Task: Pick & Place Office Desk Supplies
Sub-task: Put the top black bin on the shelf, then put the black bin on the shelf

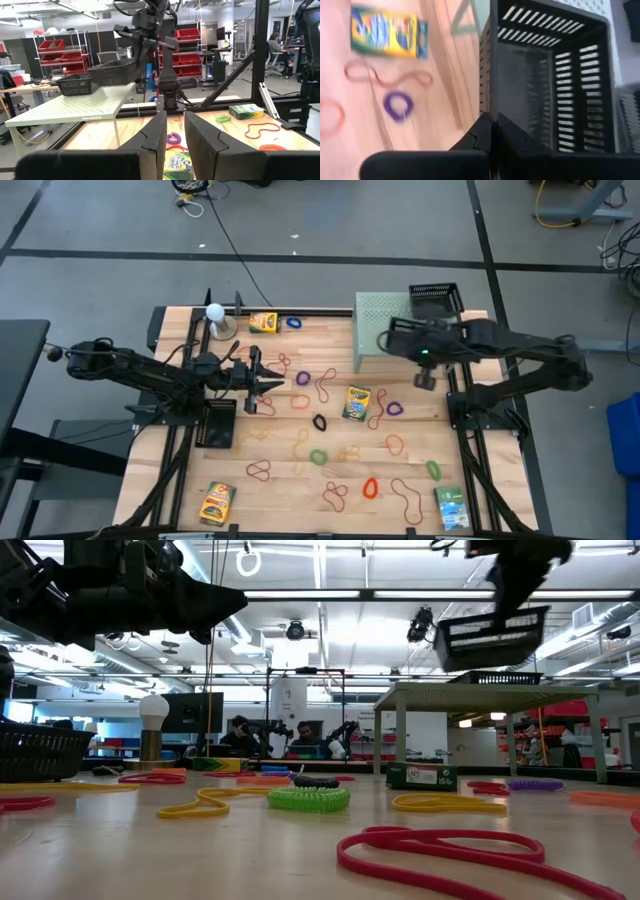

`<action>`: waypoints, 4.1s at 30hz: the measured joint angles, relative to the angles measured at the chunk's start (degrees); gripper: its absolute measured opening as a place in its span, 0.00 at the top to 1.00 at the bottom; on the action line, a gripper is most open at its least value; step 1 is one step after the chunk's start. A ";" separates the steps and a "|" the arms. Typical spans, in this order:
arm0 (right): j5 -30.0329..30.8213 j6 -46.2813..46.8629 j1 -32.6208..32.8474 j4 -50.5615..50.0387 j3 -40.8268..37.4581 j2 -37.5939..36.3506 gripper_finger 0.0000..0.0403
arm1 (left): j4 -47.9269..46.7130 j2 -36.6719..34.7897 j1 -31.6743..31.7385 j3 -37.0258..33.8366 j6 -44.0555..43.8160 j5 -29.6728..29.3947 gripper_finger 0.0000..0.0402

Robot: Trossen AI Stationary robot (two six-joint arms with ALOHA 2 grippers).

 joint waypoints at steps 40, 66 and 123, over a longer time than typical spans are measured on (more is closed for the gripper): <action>2.01 -13.92 -9.42 -8.66 -6.14 -5.44 0.80 | 0.21 0.00 -0.06 0.00 0.81 0.55 0.82; 10.71 -5.51 -8.29 -9.85 -3.75 -5.40 0.78 | 0.19 0.00 -0.12 0.00 0.80 0.50 0.82; -11.24 8.73 -1.03 26.62 -9.23 -6.20 0.99 | -20.58 0.04 -0.98 6.30 -8.15 4.85 0.89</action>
